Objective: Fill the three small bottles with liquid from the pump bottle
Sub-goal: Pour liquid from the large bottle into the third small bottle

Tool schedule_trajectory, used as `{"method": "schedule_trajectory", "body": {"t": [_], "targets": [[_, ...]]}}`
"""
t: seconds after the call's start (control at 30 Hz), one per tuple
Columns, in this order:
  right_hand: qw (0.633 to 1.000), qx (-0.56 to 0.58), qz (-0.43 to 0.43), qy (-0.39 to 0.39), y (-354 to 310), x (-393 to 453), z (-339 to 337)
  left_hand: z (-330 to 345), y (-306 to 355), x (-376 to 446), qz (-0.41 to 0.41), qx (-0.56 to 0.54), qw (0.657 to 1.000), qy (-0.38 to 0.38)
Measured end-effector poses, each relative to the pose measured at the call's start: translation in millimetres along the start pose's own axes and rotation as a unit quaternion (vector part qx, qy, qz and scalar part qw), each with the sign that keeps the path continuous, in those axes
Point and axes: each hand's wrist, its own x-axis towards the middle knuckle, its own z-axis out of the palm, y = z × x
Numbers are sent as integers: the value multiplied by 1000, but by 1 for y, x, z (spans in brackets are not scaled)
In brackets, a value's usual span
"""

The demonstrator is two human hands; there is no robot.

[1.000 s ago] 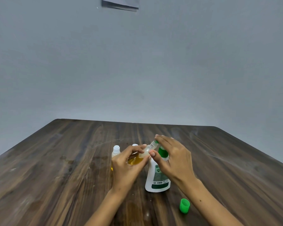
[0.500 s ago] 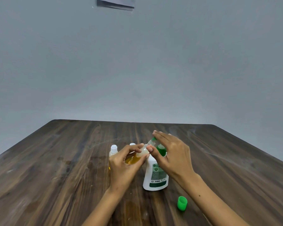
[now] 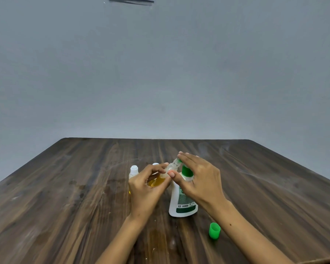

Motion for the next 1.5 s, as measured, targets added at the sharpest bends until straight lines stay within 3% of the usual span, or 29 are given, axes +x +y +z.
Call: {"method": "schedule_trajectory", "body": {"t": [0.97,1.13,1.33,1.5], "targets": [[1000,-14,-25,12,0,10,-10,1,5,0,12,-12,1000,15],[1000,6,17,20,-3,0,-1,-1,-1,0,20,4,1000,2],[1000,-5,-15,17,1,10,-10,2,1,0,25,-1,1000,17],[1000,-3,9,24,-1,-1,2,-1,-2,1,23,2,1000,3]]}}
